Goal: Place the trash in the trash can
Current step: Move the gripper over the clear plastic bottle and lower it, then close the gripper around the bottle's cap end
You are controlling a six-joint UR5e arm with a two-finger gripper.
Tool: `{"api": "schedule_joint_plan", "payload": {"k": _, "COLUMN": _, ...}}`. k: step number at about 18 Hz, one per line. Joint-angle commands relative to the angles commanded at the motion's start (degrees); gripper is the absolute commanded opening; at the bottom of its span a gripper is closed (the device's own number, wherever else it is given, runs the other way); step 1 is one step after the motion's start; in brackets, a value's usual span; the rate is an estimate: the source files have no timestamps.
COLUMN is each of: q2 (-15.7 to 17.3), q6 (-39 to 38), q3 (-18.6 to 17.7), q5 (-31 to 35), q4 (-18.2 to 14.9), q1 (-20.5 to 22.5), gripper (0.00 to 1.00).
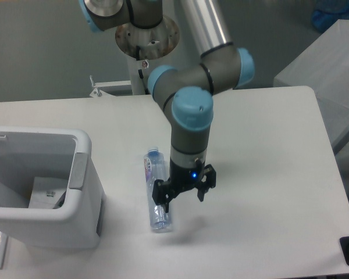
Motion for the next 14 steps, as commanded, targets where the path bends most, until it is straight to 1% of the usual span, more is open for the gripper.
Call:
{"api": "schedule_joint_plan", "payload": {"k": 3, "q2": -1.23, "q6": 2.02, "q3": -0.09, "q5": 0.00, "q4": 0.09, "q1": -0.71, "gripper": 1.00}}
{"api": "schedule_joint_plan", "payload": {"k": 6, "q2": -1.41, "q6": 2.20, "q3": -0.18, "q5": 0.00, "q4": 0.18, "q1": -1.24, "gripper": 1.00}}
{"api": "schedule_joint_plan", "payload": {"k": 14, "q2": -4.84, "q6": 2.12, "q3": 0.26, "q5": 2.20, "q4": 0.44, "q1": -3.43, "gripper": 1.00}}
